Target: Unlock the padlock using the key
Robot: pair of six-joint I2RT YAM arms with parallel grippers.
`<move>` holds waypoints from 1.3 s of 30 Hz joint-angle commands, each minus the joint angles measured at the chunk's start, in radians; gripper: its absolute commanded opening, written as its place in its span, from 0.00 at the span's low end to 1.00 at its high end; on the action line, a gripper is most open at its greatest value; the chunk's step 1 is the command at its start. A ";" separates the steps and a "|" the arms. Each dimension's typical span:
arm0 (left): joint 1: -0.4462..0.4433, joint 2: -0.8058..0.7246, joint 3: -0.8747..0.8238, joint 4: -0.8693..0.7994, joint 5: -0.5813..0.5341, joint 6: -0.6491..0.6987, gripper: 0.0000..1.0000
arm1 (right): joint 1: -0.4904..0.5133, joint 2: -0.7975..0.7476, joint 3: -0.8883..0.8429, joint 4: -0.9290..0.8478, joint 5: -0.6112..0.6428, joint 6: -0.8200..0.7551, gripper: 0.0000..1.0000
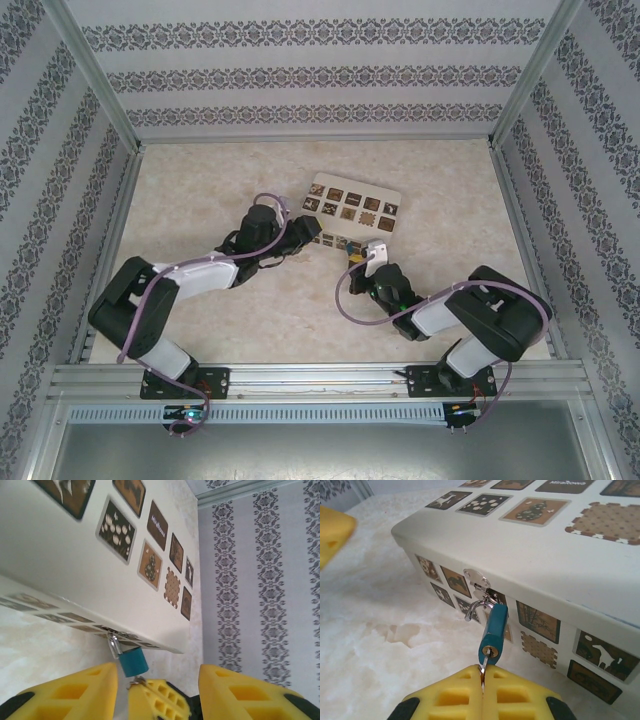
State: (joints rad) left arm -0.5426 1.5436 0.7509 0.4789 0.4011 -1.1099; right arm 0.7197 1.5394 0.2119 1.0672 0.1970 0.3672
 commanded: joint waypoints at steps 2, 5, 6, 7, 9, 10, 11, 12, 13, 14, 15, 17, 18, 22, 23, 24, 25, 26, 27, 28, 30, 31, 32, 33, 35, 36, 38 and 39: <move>0.009 -0.095 0.041 -0.198 -0.103 0.207 0.48 | -0.035 -0.045 -0.034 0.028 -0.045 0.162 0.00; 0.008 -0.147 0.044 -0.254 -0.158 0.270 0.49 | -0.064 -0.060 -0.048 0.030 -0.083 0.229 0.00; 0.008 -0.166 0.044 -0.267 -0.176 0.288 0.50 | -0.073 -0.063 -0.051 0.030 -0.097 0.250 0.00; 0.009 -0.182 0.041 -0.276 -0.191 0.301 0.50 | -0.081 -0.065 -0.055 0.030 -0.110 0.265 0.00; 0.009 -0.216 0.032 -0.291 -0.224 0.324 0.51 | -0.099 -0.070 -0.059 0.033 -0.135 0.309 0.00; 0.009 -0.230 0.027 -0.297 -0.240 0.334 0.52 | -0.106 -0.071 -0.063 0.036 -0.140 0.333 0.00; 0.009 -0.248 0.022 -0.304 -0.256 0.343 0.53 | -0.115 -0.070 -0.067 0.040 -0.150 0.359 0.00; 0.008 -0.261 0.019 -0.315 -0.272 0.352 0.53 | -0.125 -0.066 -0.069 0.045 -0.168 0.380 0.00; 0.009 -0.274 0.017 -0.323 -0.284 0.360 0.54 | -0.133 -0.062 -0.069 0.046 -0.183 0.398 0.00; 0.009 -0.287 0.016 -0.333 -0.297 0.370 0.55 | -0.140 -0.057 -0.069 0.048 -0.198 0.417 0.00; 0.009 -0.298 0.014 -0.342 -0.307 0.378 0.55 | -0.146 -0.049 -0.068 0.052 -0.212 0.439 0.00; 0.009 -0.318 0.009 -0.351 -0.326 0.391 0.57 | -0.157 -0.030 -0.072 0.070 -0.231 0.477 0.00; 0.009 -0.325 0.006 -0.352 -0.334 0.395 0.57 | -0.161 -0.018 -0.076 0.088 -0.237 0.498 0.00; 0.009 -0.341 -0.002 -0.360 -0.355 0.405 0.60 | -0.166 0.034 -0.087 0.162 -0.236 0.558 0.00; 0.010 -0.339 -0.001 -0.363 -0.357 0.403 0.61 | -0.167 0.050 -0.089 0.184 -0.232 0.572 0.00; 0.012 -0.334 0.000 -0.370 -0.355 0.398 0.62 | -0.167 0.069 -0.088 0.210 -0.235 0.584 0.00; 0.013 -0.327 0.002 -0.370 -0.346 0.397 0.62 | -0.167 0.084 -0.088 0.229 -0.239 0.593 0.00; 0.016 -0.319 0.003 -0.368 -0.334 0.393 0.62 | -0.169 0.110 -0.083 0.249 -0.246 0.605 0.00; 0.017 -0.311 0.005 -0.368 -0.323 0.387 0.63 | -0.169 0.133 -0.078 0.266 -0.257 0.616 0.00; 0.019 -0.303 0.009 -0.368 -0.312 0.378 0.63 | -0.169 0.158 -0.070 0.280 -0.268 0.628 0.00; 0.021 -0.289 0.014 -0.368 -0.295 0.368 0.63 | -0.167 0.203 -0.063 0.317 -0.276 0.640 0.00; 0.022 -0.283 0.016 -0.368 -0.287 0.365 0.63 | -0.165 0.214 -0.059 0.317 -0.268 0.643 0.00; 0.022 -0.281 0.019 -0.368 -0.282 0.363 0.63 | -0.159 0.220 -0.060 0.317 -0.251 0.638 0.00; 0.023 -0.278 0.019 -0.368 -0.276 0.361 0.63 | -0.154 0.224 -0.061 0.316 -0.234 0.637 0.00; 0.024 -0.275 0.021 -0.374 -0.269 0.360 0.63 | -0.152 0.229 -0.062 0.316 -0.219 0.644 0.00; 0.026 -0.273 0.020 -0.379 -0.268 0.360 0.63 | -0.153 0.232 -0.062 0.316 -0.218 0.646 0.00; 0.031 -0.272 0.022 -0.390 -0.266 0.362 0.64 | -0.153 0.237 -0.060 0.316 -0.218 0.649 0.00; 0.035 -0.272 0.022 -0.394 -0.265 0.361 0.64 | -0.154 0.239 -0.062 0.316 -0.219 0.650 0.00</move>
State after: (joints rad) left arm -0.5247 1.2655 0.7628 0.1162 0.1226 -0.7410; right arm 0.5655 1.7573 0.1471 1.3609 -0.0643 0.9932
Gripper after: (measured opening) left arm 0.635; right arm 0.061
